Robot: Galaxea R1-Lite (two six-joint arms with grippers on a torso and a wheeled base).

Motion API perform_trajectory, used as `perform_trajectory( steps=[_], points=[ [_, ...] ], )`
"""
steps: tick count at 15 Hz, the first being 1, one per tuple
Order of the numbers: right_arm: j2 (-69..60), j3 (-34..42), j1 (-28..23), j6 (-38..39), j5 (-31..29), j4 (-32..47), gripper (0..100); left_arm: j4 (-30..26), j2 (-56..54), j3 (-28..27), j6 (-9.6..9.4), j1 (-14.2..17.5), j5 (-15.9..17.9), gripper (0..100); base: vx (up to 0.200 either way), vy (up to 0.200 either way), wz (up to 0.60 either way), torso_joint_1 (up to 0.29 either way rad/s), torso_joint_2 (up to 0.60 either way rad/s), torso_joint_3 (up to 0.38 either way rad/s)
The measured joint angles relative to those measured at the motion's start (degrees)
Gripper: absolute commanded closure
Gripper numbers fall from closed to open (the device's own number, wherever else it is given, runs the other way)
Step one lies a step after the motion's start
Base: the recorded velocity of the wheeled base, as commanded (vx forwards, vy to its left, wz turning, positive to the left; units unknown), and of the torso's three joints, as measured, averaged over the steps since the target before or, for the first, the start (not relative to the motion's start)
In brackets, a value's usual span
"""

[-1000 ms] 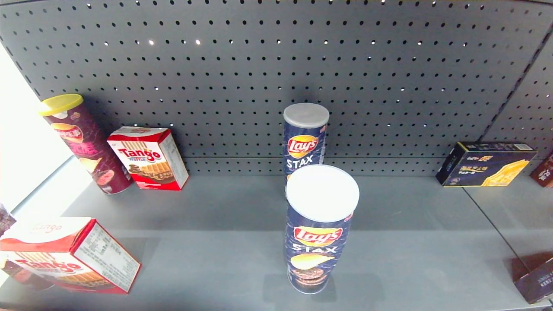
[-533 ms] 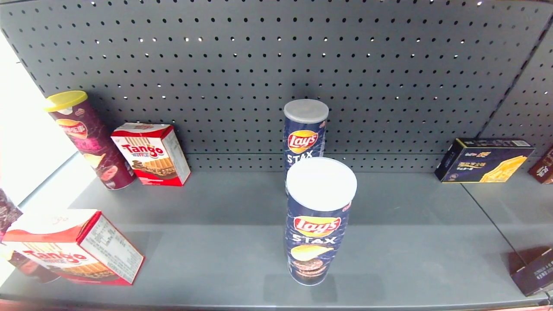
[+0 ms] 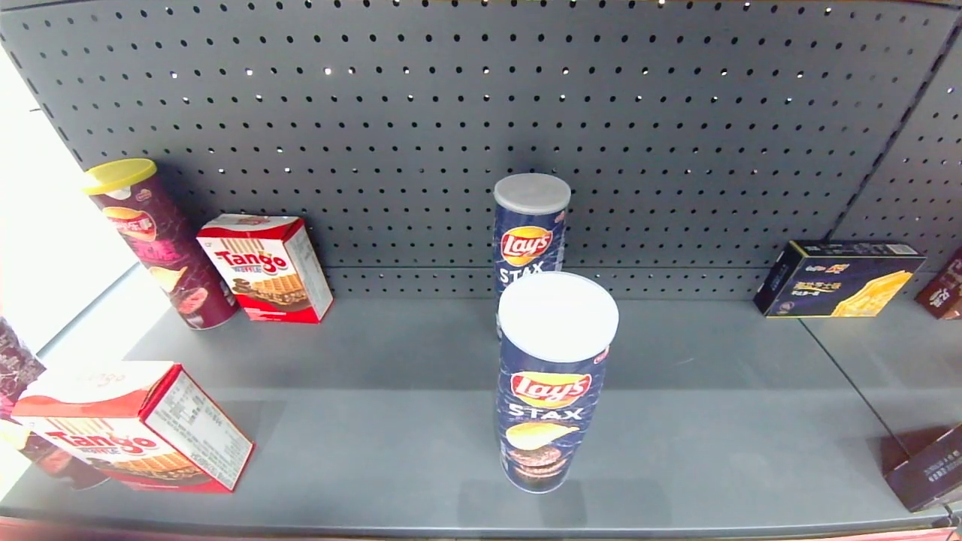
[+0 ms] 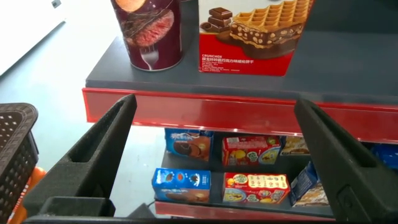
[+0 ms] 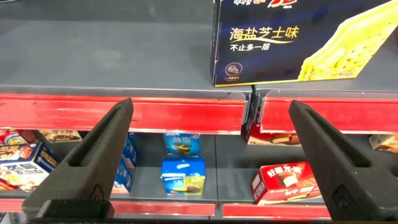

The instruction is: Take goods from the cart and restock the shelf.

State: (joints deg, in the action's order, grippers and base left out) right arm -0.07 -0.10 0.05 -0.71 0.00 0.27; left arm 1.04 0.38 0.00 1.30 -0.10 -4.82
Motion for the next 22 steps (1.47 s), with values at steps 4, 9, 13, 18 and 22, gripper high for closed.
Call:
perform_trajectory(
  steps=[4, 9, 13, 18, 22],
  points=[
    [0.0, 0.0, 0.02, 0.02, 0.0, 0.0, 0, 0.0, 0.0, 0.0, 0.0, -0.01, 0.02, 0, 0.0, 0.0, 0.0, 0.0, 0.0, 0.0],
    [0.0, 0.0, 0.02, 0.02, 0.0, 0.0, 0, 0.0, 0.0, 0.0, 0.0, 0.02, 0.09, 0, -0.08, 0.0, 0.0, 0.0, 0.0, 0.001],
    [0.0, 0.0, 0.0, 0.02, 0.0, -0.05, 0, 0.0, 0.0, 0.0, 0.0, 0.0, 0.06, 0, 0.0, 0.0, 0.0, 0.0, 0.0, 0.0],
    [0.0, 0.0, 0.02, 0.02, 0.0, 0.0, 0, -0.02, 0.0, 0.0, 0.0, 0.02, 0.09, 0, -0.04, 0.0, 0.0, 0.0, 0.0, 0.0],
    [0.0, 0.0, 0.02, 0.05, 0.0, 0.0, 0, -0.02, 0.0, 0.0, 0.0, 0.02, 0.09, 0, 0.0, 0.0, 0.0, 0.0, 0.0, 0.0]
  ],
)
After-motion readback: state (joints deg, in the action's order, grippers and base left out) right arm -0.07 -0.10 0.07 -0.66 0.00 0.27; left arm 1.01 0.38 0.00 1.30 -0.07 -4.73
